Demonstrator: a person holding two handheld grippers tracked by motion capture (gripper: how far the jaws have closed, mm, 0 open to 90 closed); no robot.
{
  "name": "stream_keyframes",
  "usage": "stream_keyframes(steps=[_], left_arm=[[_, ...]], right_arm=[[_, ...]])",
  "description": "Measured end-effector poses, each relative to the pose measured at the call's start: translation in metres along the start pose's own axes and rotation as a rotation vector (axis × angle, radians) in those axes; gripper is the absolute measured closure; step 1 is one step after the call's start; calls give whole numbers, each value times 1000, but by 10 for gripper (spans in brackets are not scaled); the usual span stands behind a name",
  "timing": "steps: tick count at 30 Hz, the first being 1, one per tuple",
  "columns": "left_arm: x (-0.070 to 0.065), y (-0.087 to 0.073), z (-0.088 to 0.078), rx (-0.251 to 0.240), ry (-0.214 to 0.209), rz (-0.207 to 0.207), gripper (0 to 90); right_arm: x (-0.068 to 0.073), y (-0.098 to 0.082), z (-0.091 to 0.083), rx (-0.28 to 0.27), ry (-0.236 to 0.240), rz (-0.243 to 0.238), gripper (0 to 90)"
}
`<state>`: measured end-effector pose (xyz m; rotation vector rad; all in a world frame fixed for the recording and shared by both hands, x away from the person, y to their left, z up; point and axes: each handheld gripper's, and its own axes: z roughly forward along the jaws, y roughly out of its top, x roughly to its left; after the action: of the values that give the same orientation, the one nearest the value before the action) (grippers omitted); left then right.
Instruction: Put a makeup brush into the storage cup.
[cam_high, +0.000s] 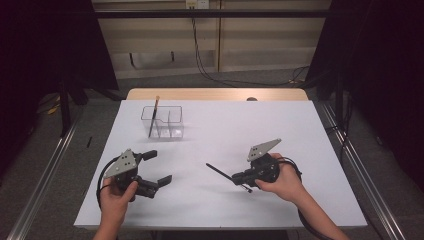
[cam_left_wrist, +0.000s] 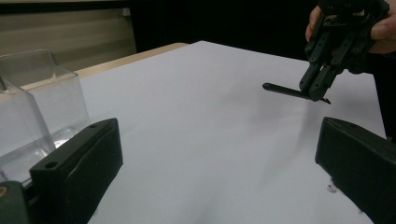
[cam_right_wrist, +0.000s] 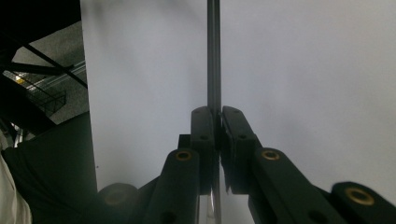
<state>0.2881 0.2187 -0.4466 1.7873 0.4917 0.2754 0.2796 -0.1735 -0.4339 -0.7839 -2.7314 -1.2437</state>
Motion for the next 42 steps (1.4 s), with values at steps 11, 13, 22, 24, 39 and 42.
stream_keyframes(steps=[11,13,22,24,39,42], left_arm=[[-4,8,13,11,-55,6,8],[-5,10,15,17,-66,10,8],[-9,16,26,43,-115,25,9],[-9,18,28,54,-122,37,9],[-15,34,47,127,-207,67,13],[-16,37,50,150,-223,70,14]], right_arm=[[2,2,0,-7,21,-1,845],[2,2,1,-8,21,-2,845],[1,1,3,5,23,-7,846],[1,1,3,7,24,-7,845],[1,1,6,19,32,-16,845],[2,1,6,27,32,-14,845]])
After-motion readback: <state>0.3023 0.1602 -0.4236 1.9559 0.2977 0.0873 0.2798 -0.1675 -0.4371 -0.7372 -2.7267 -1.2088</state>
